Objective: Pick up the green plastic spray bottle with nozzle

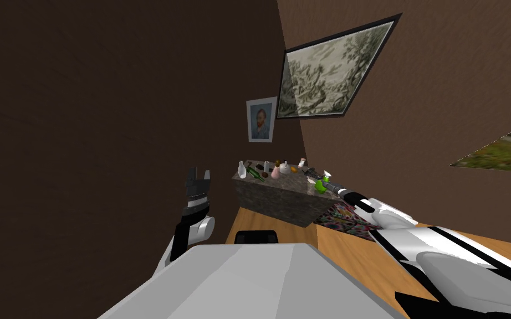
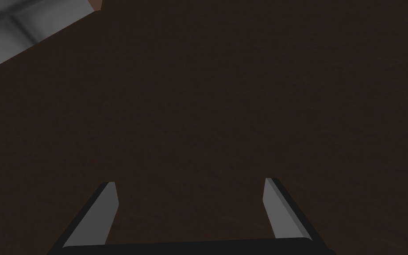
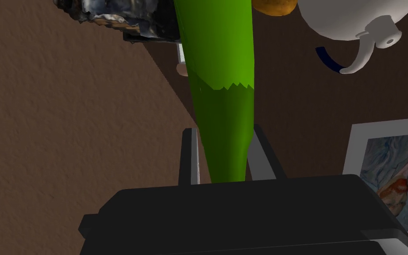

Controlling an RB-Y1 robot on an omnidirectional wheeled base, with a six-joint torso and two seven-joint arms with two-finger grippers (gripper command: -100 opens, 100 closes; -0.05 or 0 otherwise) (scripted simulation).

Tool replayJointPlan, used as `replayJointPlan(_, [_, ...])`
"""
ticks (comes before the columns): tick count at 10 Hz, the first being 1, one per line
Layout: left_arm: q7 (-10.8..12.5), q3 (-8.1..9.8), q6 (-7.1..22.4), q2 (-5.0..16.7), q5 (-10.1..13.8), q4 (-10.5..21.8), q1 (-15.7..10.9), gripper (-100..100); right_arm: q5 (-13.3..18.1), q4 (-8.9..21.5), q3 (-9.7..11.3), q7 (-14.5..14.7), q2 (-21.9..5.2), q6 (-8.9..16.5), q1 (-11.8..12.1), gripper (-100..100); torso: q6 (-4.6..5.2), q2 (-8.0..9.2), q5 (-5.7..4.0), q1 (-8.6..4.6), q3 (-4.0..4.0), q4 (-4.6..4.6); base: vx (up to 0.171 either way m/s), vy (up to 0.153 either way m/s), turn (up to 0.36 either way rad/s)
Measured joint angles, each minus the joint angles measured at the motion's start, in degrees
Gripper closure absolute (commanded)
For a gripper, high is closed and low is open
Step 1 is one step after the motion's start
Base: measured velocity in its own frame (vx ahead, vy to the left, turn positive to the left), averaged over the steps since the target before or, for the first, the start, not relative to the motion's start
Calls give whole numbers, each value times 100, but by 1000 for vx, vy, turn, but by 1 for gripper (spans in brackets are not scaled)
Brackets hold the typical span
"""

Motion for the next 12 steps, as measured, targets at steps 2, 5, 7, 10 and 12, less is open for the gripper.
replayJointPlan(2, [0, 0, 0, 0, 0, 0, 0, 0, 39, 645, -165, 203, 252, -184, -234, 100, -15, -35, -51, -59, -32, -30, 15, -73, 16])
replayJointPlan(5, [0, 0, 0, 0, 0, 0, 0, 0, -4, 1326, -228, 228, 249, -676, -909, 100, -5, -41, -54, -46, -37, -33, 3, 5, 10])
replayJointPlan(7, [0, 0, 0, 0, 0, 0, 0, 0, -41, 1016, -265, 108, 257, -493, -739, 100, -12, -39, -58, -48, -36, -33, -1, 2, 7])
replayJointPlan(10, [0, 0, 0, 0, 0, 0, 0, 0, 91, 1722, -140, 420, 343, -964, -1466, 100, -23, -49, -46, -31, -39, -30, -10, 8, 33])
replayJointPlan(12, [0, 0, 0, 0, 0, 0, 0, 0, 180, 1802, -69, 231, 142, -1016, -1593, 100, -18, -25, -43, -21, -25, -24, -51, 45, 26])
